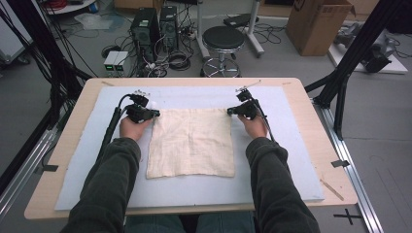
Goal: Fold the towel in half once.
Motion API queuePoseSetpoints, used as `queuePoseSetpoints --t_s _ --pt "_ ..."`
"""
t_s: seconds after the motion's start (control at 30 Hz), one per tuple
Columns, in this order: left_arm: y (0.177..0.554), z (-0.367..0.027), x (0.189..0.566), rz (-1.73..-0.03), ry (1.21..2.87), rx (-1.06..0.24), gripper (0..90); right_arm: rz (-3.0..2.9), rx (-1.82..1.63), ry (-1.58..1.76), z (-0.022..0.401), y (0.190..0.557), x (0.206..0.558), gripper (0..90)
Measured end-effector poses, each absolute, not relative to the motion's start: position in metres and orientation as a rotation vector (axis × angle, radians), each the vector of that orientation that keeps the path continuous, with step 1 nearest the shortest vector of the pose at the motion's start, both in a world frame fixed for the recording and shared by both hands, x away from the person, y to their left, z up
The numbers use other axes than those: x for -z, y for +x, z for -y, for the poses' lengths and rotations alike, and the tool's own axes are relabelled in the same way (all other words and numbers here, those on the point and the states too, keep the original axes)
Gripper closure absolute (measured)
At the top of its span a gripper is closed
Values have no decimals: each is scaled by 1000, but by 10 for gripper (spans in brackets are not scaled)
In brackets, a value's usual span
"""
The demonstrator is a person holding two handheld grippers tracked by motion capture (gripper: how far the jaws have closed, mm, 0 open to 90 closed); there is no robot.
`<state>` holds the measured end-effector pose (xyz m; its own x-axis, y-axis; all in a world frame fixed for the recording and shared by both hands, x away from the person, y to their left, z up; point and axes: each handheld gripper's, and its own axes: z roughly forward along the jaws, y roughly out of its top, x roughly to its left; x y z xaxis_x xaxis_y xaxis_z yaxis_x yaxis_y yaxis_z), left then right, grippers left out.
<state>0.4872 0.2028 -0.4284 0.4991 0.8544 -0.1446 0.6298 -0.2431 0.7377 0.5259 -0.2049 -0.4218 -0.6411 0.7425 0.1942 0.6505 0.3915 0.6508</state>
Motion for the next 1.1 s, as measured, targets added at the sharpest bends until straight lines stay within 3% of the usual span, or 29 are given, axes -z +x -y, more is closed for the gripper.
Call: queuePoseSetpoints --t_s 0.37,0.4,0.43,0.5,0.57,0.67,0.87,1.1 --pt "488 -208 428 -1229 1972 -382 892 -2516 -1107 1243 203 524 422 880" --pt "489 -207 430 -1246 1969 -396 705 -2523 -1099 1257 203 524 424 880" --pt "491 -205 432 -1267 1969 -392 705 -2523 -1099 1257 203 524 424 880" --pt "493 -203 436 -1298 1958 -382 601 -2524 -1091 1253 202 524 425 879" --pt "494 -201 438 -1309 1938 -386 560 -2521 -1085 1245 201 524 425 878" --pt "493 -195 438 -1298 1958 -432 590 -2519 -1083 1253 200 524 425 878" --pt "492 -192 438 -1293 1964 -442 870 -2533 -1074 1243 195 524 430 877" --pt "489 -196 432 -1261 1982 -439 884 -2528 -1116 1254 197 523 426 878"
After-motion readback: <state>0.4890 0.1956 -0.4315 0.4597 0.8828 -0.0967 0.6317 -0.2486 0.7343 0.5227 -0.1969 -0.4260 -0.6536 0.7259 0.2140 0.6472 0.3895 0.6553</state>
